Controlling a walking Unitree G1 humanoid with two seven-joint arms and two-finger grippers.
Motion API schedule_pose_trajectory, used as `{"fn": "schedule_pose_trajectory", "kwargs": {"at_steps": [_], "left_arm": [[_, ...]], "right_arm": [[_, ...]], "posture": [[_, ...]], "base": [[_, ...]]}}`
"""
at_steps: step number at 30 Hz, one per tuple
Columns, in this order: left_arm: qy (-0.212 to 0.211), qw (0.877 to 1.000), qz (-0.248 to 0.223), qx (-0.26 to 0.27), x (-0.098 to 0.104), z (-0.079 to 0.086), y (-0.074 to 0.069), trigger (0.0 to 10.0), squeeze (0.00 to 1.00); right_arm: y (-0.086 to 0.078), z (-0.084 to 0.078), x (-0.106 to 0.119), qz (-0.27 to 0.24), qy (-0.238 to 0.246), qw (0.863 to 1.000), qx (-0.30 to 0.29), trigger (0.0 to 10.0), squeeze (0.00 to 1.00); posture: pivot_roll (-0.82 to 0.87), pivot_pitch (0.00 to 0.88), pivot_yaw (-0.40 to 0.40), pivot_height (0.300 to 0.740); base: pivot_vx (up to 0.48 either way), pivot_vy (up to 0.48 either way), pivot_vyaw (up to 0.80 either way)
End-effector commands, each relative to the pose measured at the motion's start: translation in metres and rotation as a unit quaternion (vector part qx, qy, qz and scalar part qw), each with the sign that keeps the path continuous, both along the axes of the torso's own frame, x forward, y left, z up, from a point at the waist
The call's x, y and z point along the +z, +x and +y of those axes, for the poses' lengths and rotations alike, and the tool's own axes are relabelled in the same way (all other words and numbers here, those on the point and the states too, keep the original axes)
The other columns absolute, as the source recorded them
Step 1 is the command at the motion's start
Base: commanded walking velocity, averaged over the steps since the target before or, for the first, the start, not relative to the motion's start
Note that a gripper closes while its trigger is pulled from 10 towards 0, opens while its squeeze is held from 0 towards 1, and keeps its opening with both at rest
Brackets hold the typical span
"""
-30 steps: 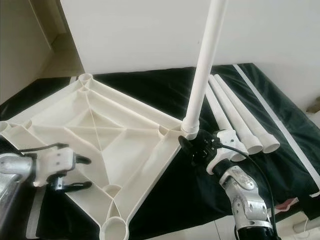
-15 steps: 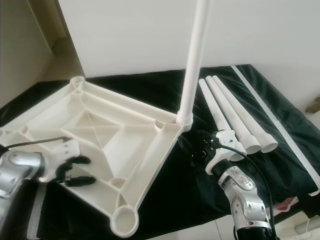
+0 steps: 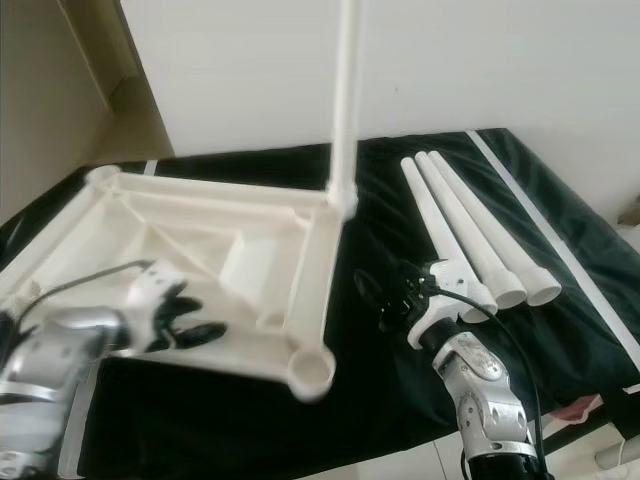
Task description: Building children table
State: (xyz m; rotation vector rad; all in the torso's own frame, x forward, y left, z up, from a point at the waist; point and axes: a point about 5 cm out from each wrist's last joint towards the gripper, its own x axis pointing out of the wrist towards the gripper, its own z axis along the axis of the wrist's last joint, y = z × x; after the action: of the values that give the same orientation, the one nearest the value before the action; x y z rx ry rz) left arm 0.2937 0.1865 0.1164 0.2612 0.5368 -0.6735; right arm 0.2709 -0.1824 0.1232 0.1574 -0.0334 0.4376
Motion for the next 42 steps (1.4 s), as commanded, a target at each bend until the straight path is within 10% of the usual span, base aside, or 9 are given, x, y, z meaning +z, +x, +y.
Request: {"fn": "schedule_pose_trajectory", "kwargs": {"at_steps": [1, 8, 19, 31, 42], "left_arm": [[0.016, 0.999, 0.021, 0.039, -0.012, 0.002, -0.007, 10.0, 0.0], [-0.022, 0.999, -0.019, -0.041, -0.001, -0.015, -0.012, 10.0, 0.0], [-0.102, 0.963, -0.075, -0.236, 0.02, -0.062, -0.054, 10.0, 0.0], [-0.198, 0.96, -0.147, -0.134, 0.042, -0.107, -0.031, 10.0, 0.0], [-0.284, 0.95, -0.101, -0.078, 0.056, -0.125, -0.005, 10.0, 0.0]], "right_arm": [[0.003, 0.001, 0.005, -0.013, -0.004, 1.0, -0.015, 10.0, 0.0], [0.011, 0.0, 0.014, -0.033, 0.005, 0.998, -0.051, 10.0, 0.0], [0.016, -0.011, 0.021, -0.049, 0.005, 0.991, -0.124, 10.0, 0.0], [0.02, -0.03, 0.032, -0.052, -0.03, 0.958, -0.279, 10.0, 0.0], [0.006, -0.038, 0.02, -0.011, -0.04, 0.946, -0.32, 10.0, 0.0]], "posture": [[0.02, 0.01, 0.022, 0.74], [0.02, 0.018, 0.017, 0.74], [0.01, 0.024, 0.015, 0.74], [-0.03, 0.052, 0.018, 0.74], [-0.06, 0.086, -0.014, 0.74]], "base": [[0.0, 0.0, 0.0], [0.0, 0.0, 0.0], [0.0, 0.0, 0.0], [0.0, 0.0, 0.0], [0.0, 0.0, 0.0]]}}
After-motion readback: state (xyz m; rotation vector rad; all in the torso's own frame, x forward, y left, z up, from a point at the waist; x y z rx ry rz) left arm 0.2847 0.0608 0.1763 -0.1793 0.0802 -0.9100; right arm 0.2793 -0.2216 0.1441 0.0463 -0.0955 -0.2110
